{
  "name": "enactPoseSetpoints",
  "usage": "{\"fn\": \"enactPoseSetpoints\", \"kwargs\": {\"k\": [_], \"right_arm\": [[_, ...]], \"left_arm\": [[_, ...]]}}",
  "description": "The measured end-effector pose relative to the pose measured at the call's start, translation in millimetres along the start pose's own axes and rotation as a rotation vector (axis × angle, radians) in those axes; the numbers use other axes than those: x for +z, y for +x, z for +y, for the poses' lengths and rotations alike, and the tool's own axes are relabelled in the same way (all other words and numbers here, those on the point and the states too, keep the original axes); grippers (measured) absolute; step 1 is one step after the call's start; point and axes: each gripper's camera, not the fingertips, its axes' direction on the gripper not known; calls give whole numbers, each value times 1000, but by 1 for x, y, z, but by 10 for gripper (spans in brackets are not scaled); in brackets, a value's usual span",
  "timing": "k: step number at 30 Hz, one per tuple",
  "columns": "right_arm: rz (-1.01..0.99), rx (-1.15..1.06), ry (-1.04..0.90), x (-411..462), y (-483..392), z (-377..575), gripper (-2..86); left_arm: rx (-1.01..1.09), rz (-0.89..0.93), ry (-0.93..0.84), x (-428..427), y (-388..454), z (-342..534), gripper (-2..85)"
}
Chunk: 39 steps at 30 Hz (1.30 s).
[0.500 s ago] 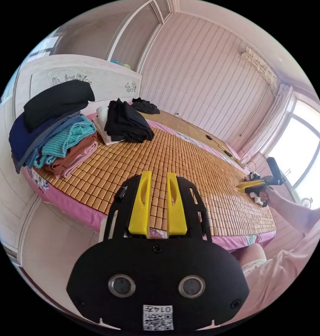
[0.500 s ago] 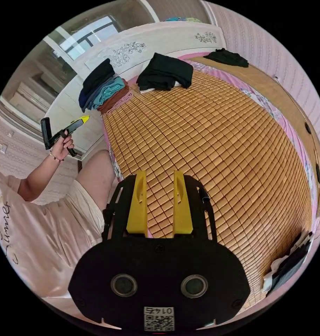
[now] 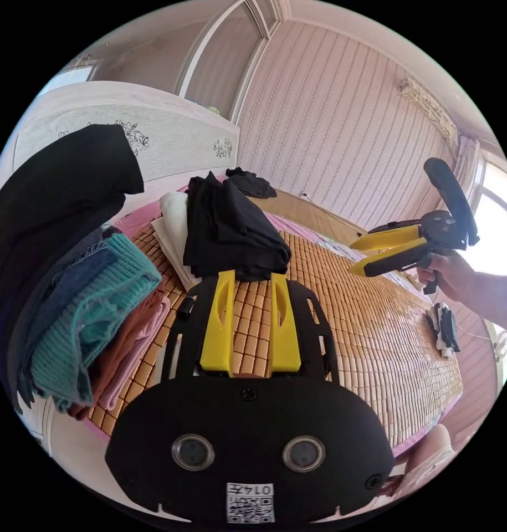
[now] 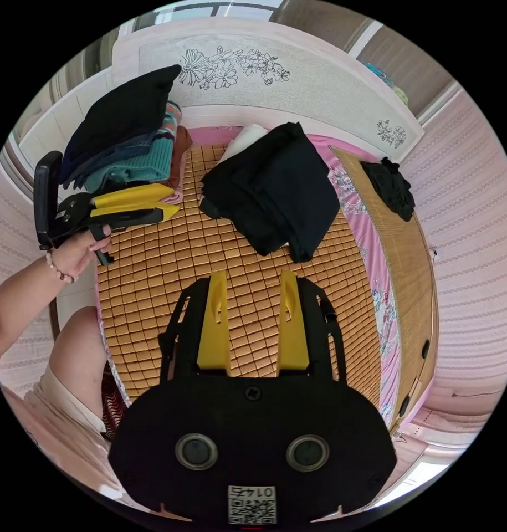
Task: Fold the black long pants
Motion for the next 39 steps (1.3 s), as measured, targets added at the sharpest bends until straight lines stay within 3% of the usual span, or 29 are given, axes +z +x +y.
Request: {"fn": "enactPoseSetpoints", "kwargs": {"k": [3, 6, 9, 14, 20, 24, 29, 32, 35, 39], "right_arm": [[-61, -12, -90, 35, 5, -60, 132], [-69, 65, -21, 51, 12, -98, 132], [-59, 106, -15, 72, 10, -126, 137], [-33, 149, -52, 94, 3, -146, 123], [-9, 106, -53, 65, 24, -133, 19], [17, 149, 35, 4, 74, -73, 5], [-188, 333, 233, -69, 121, 75, 5], [-309, 397, 257, -77, 99, 194, 9], [-409, 530, 109, -43, 51, 310, 10], [-531, 776, -129, 27, -19, 432, 7]], "left_arm": [[9, -29, 1, 26, -17, -34, 109], [25, -92, -9, 52, -30, -57, 109], [11, -98, -155, 84, -43, -67, 103], [104, -133, -147, 77, -44, -71, 54], [203, -100, -139, 50, -32, -89, -7], [284, -58, -111, 15, -2, -123, -10], [391, 5, 2, -64, 23, -134, -10], [417, 132, 23, -122, 25, -84, -10], [376, 210, -118, -154, 20, 4, -10], [70, 242, -427, -139, -12, 128, -10]]}}
